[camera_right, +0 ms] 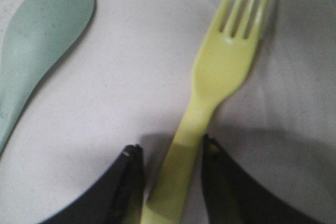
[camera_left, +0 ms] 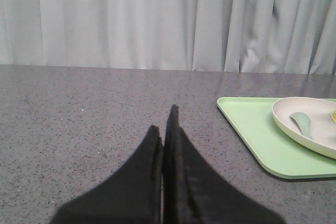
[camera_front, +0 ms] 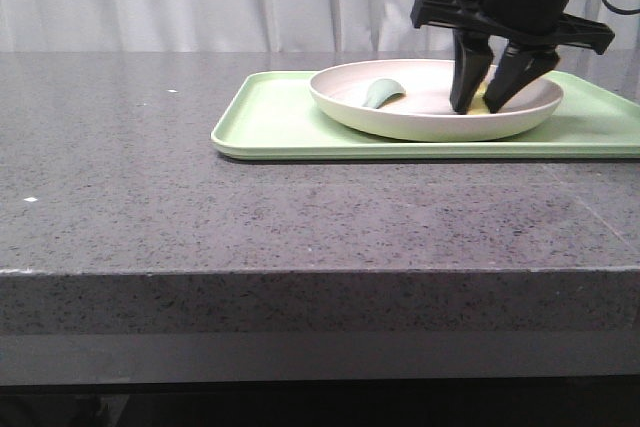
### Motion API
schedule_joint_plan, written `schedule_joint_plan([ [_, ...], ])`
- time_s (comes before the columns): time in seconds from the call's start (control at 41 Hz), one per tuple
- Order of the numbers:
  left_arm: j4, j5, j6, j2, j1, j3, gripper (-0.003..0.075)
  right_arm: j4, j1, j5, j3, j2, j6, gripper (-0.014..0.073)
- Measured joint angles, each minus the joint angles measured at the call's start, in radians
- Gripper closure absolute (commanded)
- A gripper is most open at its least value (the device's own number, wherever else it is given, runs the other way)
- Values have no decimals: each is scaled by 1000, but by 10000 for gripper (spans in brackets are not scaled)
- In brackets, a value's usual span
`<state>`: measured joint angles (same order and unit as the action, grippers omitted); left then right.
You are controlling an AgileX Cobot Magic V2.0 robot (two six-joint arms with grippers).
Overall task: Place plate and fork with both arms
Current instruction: 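Lower the right gripper onto the yellow fork and close on it, then lift the yellow fork with the right gripper and carry it beside the plate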
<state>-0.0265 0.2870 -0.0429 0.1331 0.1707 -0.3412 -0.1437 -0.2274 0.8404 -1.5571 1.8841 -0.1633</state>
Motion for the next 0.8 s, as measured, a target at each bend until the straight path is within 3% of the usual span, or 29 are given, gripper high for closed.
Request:
schedule_joint_plan([
  [0.171, 0, 0, 0, 0, 0, 0, 738, -4, 0, 2, -1, 0, 0, 648],
  [0.561, 0, 1, 0, 0, 0, 0, 738, -4, 9, 81, -114, 0, 0, 654],
  [0.805, 0, 1, 0, 0, 0, 0, 738, 27, 92, 126, -151, -23, 0, 654],
])
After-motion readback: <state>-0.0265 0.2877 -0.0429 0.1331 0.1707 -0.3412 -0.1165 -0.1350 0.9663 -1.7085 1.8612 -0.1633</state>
